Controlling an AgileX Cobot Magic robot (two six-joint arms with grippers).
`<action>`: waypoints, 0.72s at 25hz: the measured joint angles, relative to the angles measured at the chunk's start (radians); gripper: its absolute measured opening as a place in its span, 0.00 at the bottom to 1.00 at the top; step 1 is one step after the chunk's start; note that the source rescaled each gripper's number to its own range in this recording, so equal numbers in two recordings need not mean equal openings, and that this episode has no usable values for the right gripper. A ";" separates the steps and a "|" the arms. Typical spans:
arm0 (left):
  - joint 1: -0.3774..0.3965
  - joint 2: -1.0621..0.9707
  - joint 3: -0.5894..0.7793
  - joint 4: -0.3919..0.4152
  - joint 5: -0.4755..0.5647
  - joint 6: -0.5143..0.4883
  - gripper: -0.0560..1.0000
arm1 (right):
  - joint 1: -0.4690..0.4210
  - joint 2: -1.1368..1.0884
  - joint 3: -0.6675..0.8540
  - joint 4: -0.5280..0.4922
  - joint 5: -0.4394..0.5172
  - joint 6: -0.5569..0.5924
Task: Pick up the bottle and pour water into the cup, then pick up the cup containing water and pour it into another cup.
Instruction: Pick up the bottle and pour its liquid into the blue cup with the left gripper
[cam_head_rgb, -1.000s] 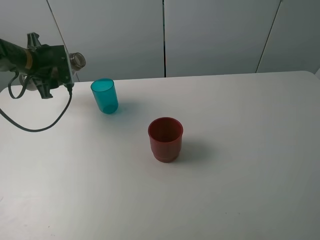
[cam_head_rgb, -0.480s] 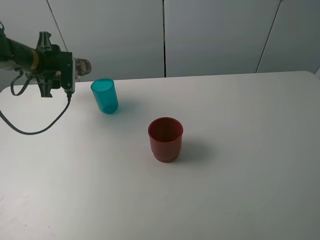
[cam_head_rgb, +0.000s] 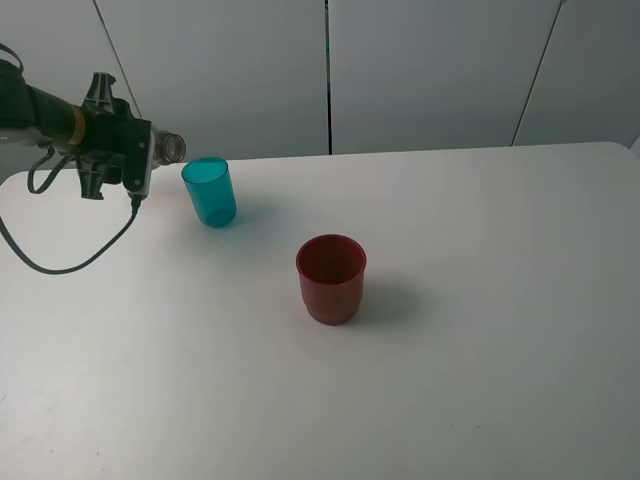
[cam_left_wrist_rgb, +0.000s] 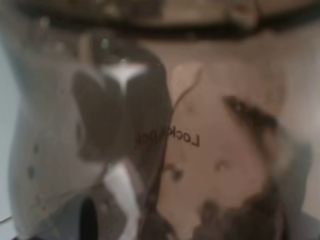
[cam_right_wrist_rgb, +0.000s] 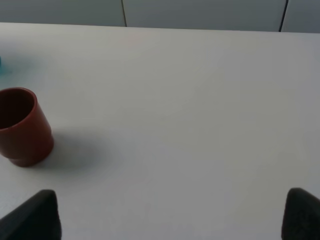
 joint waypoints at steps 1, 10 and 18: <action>0.000 0.000 -0.007 0.000 -0.002 0.001 0.28 | 0.000 0.000 0.000 0.000 0.000 0.000; 0.000 0.006 -0.026 0.025 -0.034 0.046 0.28 | 0.000 0.000 0.000 0.000 0.000 0.000; 0.000 0.006 -0.026 0.026 -0.041 0.088 0.28 | 0.000 0.000 0.000 0.000 0.000 0.000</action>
